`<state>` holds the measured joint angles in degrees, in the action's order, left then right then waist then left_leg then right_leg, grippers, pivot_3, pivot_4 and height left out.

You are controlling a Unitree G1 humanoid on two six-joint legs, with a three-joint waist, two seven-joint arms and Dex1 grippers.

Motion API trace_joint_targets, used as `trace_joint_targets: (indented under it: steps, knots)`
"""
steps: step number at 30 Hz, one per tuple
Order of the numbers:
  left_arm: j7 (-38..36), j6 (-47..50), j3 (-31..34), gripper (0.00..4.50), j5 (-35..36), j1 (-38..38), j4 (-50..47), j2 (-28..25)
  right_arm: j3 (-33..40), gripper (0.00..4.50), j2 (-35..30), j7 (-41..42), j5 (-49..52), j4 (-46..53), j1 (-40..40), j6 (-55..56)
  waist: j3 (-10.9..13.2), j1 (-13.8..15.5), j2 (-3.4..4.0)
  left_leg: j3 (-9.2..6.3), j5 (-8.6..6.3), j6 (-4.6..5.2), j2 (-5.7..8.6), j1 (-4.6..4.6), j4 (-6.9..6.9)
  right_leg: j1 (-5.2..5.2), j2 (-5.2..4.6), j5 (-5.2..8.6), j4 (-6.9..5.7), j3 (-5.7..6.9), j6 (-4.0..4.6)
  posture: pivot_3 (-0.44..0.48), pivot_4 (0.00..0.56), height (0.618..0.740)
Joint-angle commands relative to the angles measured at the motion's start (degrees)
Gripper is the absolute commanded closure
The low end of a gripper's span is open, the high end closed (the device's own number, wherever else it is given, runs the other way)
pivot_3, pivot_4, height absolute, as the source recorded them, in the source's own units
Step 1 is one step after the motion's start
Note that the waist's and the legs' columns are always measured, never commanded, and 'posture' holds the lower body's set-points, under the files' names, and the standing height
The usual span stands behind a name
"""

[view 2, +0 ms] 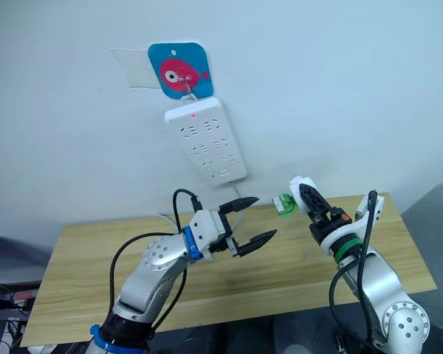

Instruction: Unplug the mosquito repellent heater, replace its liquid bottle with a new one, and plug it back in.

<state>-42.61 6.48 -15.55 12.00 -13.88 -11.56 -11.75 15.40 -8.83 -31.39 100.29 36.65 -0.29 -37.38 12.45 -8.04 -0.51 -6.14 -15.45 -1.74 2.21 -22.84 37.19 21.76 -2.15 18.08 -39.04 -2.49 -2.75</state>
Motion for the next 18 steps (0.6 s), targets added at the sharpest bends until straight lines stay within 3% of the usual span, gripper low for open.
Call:
trace_joint_targets:
  steps: [1,16,18]
  knots:
    - [1.3,-3.9,-0.7,0.02,-1.6,-2.5,2.1,1.6,-2.3,1.6,-1.7,0.2,2.3,4.4,0.8,3.0,0.0,0.0,0.0,0.0,0.0,0.0,0.02,0.0,0.0,0.0,0.0,0.0,0.0,0.0,0.0,-0.236,0.221,0.74]
    - [1.6,-7.5,-1.5,0.02,-2.0,-4.7,6.0,3.6,-8.0,1.6,-6.0,0.3,2.3,6.3,1.9,10.1,0.0,-0.1,0.0,0.0,0.0,0.0,0.01,-0.01,0.01,0.0,0.05,0.0,0.02,0.0,0.0,-0.25,0.226,0.74]
    - [1.5,-7.1,-1.5,0.42,-1.6,-4.5,5.8,3.6,-8.5,1.6,-6.2,0.3,2.2,6.4,2.0,10.6,0.0,-0.1,0.0,-0.02,0.0,0.0,0.01,-0.01,0.01,0.0,0.05,0.0,0.02,0.01,0.0,-0.25,0.226,0.74]
